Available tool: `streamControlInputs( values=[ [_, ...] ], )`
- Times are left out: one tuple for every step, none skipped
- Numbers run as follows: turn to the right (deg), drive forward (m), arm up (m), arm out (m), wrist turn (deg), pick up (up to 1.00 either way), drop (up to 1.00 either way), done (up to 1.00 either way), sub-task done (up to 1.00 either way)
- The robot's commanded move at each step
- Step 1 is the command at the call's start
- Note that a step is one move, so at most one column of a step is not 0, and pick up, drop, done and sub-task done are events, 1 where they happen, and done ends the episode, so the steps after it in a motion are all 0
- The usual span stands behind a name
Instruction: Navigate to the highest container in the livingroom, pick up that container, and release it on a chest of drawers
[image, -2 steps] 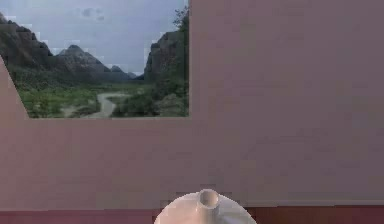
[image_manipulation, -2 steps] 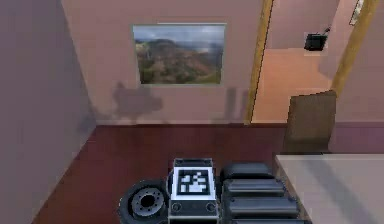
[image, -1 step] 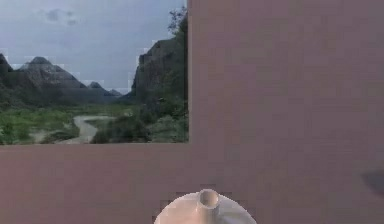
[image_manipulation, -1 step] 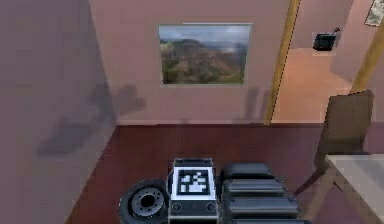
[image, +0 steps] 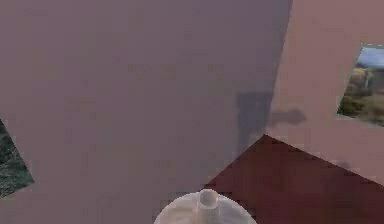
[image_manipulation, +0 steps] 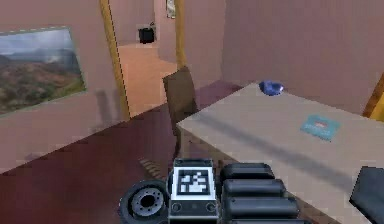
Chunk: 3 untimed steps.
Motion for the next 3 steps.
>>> streamControlInputs(
  values=[
    [42.0, 0.00, 0.00, 0.00, 0.0, 0.00, 0.00, 0.00, 0.00],
    [0.0, 0.75, 0.00, 0.00, 0.0, 0.00, 0.00, 0.00, 0.00],
    [33.0, 0.00, 0.00, 0.00, 0.0, 0.00, 0.00, 0.00, 0.00]
  ],
)
